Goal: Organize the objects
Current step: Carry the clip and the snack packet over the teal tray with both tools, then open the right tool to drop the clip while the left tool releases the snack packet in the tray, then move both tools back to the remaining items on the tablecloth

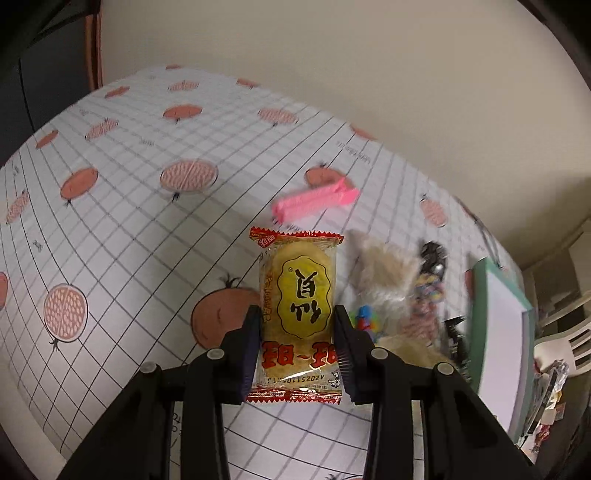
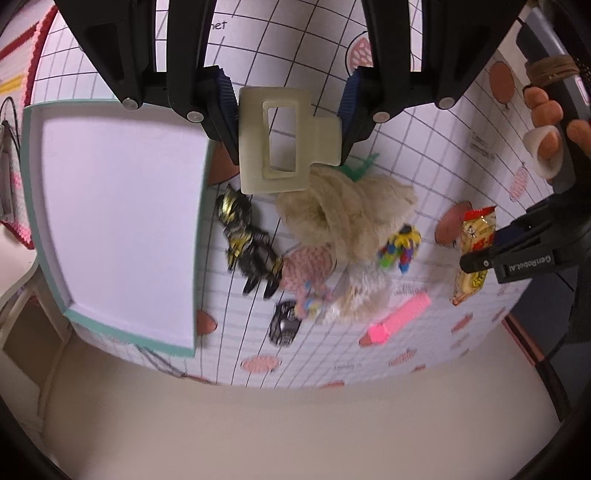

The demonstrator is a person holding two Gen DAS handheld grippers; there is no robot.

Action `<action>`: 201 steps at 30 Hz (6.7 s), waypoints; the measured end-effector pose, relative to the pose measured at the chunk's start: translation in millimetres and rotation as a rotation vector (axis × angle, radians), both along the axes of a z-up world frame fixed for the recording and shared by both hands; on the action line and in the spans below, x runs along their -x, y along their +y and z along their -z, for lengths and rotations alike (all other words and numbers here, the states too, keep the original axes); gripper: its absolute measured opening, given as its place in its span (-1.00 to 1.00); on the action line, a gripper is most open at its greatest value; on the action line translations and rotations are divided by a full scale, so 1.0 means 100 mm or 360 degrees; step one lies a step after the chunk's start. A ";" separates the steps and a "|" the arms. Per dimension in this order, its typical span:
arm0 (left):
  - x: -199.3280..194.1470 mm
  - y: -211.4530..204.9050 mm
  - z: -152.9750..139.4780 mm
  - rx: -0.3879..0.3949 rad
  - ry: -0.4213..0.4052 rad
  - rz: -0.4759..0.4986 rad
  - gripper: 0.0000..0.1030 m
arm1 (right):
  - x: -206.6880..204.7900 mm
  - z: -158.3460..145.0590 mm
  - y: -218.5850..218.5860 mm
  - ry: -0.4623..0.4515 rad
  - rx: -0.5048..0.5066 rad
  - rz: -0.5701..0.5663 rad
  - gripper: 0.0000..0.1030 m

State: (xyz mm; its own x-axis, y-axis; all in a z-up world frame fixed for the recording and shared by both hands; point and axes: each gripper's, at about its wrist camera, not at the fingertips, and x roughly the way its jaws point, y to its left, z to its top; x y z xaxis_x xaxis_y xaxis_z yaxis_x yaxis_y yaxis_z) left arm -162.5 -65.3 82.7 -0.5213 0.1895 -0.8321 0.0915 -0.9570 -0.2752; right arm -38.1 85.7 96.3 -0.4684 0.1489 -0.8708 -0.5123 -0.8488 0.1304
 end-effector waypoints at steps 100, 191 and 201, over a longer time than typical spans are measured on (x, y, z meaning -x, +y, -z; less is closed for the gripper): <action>0.11 2.98 0.40 0.0014 -0.0114 0.0979 -0.18 | -0.61 0.52 2.02 -0.0046 -0.0105 0.0666 0.03; 0.20 0.76 -0.60 0.0093 0.0099 0.0369 0.94 | 0.16 -0.73 0.71 0.0366 -0.0143 0.0156 1.00; 0.17 0.26 -0.50 0.0077 0.0011 0.0272 0.94 | 0.39 -0.75 0.32 0.0347 -0.0112 0.0041 1.00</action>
State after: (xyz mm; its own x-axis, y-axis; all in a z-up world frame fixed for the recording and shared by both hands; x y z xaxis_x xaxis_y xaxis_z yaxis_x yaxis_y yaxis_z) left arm -179.0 -39.0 132.3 -0.4906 0.2360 -0.8388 -0.0757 -0.9705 -0.2288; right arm -76.9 117.8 171.6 -0.6395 0.2200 -0.7367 -0.5003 -0.8467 0.1814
